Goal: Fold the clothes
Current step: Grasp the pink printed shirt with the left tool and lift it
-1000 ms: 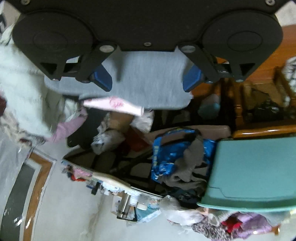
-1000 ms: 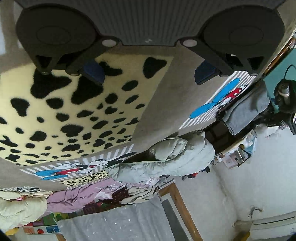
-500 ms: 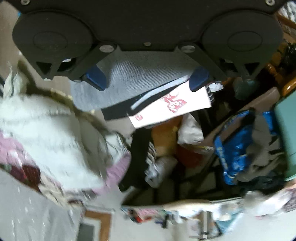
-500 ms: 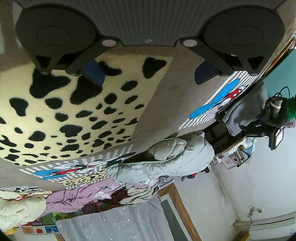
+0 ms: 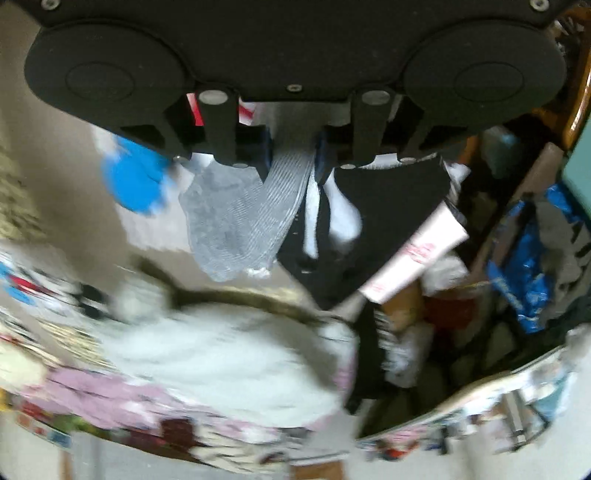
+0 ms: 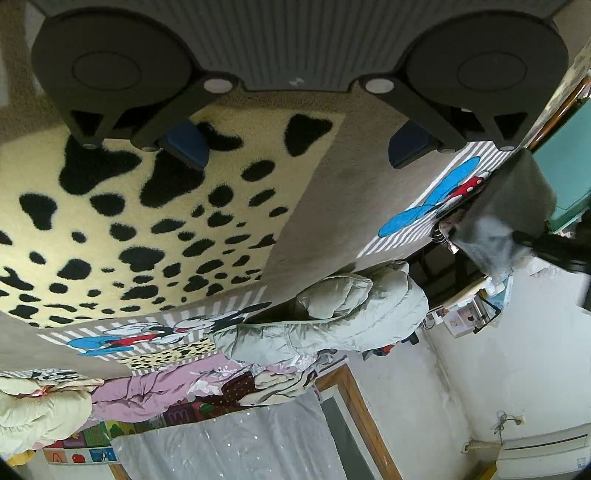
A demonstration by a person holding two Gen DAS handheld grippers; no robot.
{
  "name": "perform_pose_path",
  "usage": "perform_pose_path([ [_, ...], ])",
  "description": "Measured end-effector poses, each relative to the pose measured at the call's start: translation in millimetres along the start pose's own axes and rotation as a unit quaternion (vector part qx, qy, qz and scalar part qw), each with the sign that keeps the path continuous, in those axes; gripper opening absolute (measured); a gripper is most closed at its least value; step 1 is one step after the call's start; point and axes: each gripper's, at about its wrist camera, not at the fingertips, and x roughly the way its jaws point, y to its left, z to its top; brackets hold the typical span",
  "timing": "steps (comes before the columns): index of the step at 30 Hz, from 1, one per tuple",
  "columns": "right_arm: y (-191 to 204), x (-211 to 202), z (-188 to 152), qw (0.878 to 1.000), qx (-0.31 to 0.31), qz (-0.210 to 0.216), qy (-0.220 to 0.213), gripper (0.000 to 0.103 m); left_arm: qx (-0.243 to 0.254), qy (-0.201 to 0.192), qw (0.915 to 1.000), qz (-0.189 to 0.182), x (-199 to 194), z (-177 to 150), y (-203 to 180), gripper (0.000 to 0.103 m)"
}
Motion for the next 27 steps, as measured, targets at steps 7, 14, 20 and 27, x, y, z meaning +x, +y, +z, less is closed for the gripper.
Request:
perform_pose_path([
  [7, 0.6, -0.5, 0.6, 1.000, 0.000, -0.001, 0.001, 0.103, -0.061, -0.046, 0.9970, -0.013, -18.5, 9.6, 11.3, 0.083],
  [14, 1.1, 0.5, -0.4, 1.000, -0.001, -0.002, 0.002, 0.103, -0.217, -0.123, 0.9582, 0.140, 88.3, 53.6, 78.7, 0.083],
  [20, 3.6, -0.8, -2.4, 1.000, -0.004, -0.002, 0.000, 0.103, -0.141, -0.040, 0.9749, 0.168, 181.6, 96.0, 60.4, 0.088],
  [27, 3.7, 0.6, -3.9, 1.000, -0.007, -0.002, -0.002, 0.103, -0.082, -0.018, 0.9662, 0.244, 223.9, 68.2, 40.9, 0.051],
])
